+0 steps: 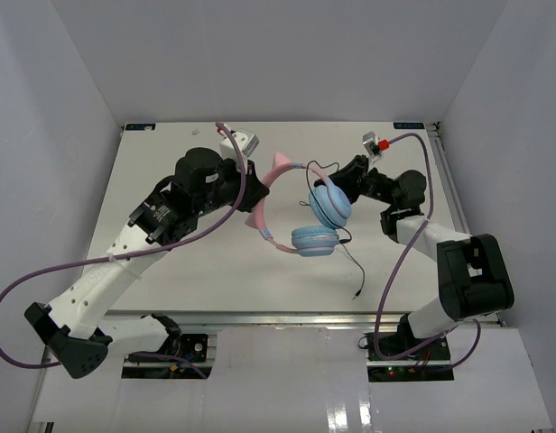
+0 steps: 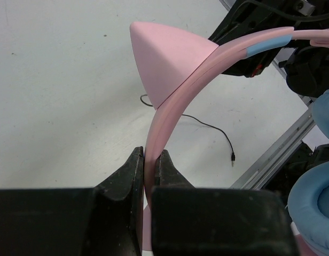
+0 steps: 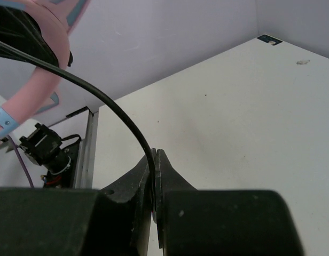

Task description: Wrap the headphones

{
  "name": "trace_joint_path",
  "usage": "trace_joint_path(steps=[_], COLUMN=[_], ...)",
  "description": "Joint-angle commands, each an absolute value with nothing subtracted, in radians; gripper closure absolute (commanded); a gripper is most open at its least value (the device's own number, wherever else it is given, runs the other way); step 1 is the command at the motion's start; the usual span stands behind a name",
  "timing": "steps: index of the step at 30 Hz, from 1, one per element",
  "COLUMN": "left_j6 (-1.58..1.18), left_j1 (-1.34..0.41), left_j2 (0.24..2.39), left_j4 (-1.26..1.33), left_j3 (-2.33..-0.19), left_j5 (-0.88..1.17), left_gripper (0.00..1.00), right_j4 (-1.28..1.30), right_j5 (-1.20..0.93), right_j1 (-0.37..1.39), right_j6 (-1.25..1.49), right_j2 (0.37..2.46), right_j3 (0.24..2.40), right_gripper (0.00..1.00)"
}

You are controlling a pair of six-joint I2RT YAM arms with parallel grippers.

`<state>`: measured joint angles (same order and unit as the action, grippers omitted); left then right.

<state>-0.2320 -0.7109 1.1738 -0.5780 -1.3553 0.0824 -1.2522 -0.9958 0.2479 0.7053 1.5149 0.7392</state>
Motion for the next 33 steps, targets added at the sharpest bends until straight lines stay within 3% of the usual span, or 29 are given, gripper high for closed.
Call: trace_joint_path(steps=[1, 14, 33], left_j6=[-0.299, -0.365, -0.399], left_j1=[-0.713, -0.713, -0.713], left_j2=[1.122, 1.143, 1.222], left_j4=[-0.480, -0.423, -0.378], left_j3=[-1.368, -1.414, -1.318], left_j5=[0.130, 0.221, 0.234], left_gripper=[1.00, 1.00, 1.00], right_j4=[-1.035, -0.680, -0.531], right_j5=[-0.973, -0.906, -0.760], right_j1=[0.291, 0.333, 0.333], right_j6=[0.470, 0.230, 0.105], right_j2=[1.479, 1.521, 1.400], right_j3=[0.764, 0.837, 0.866], right_gripper=[0.92, 0.92, 0.92])
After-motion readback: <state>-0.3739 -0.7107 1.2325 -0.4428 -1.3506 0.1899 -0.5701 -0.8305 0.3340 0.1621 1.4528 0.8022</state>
